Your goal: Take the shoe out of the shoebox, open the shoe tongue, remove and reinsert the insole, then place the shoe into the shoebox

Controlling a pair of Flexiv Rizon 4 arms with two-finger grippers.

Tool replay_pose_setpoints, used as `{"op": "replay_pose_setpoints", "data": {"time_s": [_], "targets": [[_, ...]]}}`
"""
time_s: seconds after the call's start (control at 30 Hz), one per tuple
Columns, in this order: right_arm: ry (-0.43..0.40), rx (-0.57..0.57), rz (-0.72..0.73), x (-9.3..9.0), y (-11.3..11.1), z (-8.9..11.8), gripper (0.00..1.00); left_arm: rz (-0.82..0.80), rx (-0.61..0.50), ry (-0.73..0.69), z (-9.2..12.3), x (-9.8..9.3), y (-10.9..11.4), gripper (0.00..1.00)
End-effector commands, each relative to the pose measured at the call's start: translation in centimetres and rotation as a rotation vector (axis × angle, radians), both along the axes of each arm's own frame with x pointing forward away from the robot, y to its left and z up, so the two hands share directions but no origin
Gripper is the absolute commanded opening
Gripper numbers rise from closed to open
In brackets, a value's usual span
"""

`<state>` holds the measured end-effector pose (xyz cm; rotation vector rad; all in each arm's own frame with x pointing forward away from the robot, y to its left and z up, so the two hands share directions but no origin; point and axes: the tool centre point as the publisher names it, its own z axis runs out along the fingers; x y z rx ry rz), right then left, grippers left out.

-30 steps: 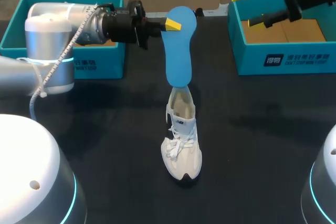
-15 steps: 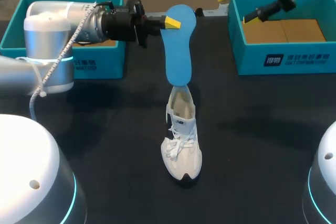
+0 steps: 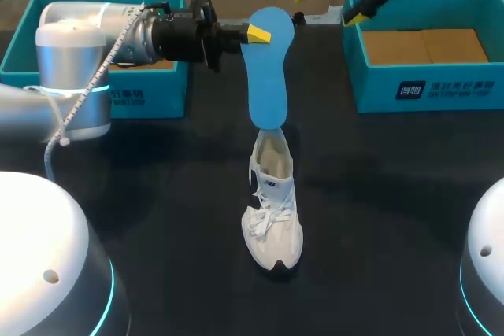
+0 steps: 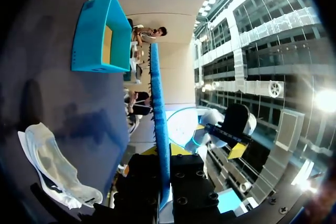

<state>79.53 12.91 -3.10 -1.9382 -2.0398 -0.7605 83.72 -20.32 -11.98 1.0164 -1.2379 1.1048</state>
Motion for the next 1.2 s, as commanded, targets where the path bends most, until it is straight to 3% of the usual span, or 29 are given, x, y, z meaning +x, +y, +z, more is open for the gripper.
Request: {"op": "replay_pose_setpoints", "data": {"time_s": [0.03,0.9,1.2], "targets": [[0.015,-0.226,-0.028,0.7,1.3,0.2,1.00,0.001,0.004,0.000,0.1,-0.1,0.0,0.00],[-0.014,-0.625,-0.084,1.6,5.7,0.2,1.00,0.001,0.004,0.000,0.1,-0.1,0.0,0.00],[-0.026,-0.679,-0.099,1.6,6.6,0.0,1.00,0.001,0.004,0.000,0.1,-0.1,0.0,0.00]]}}
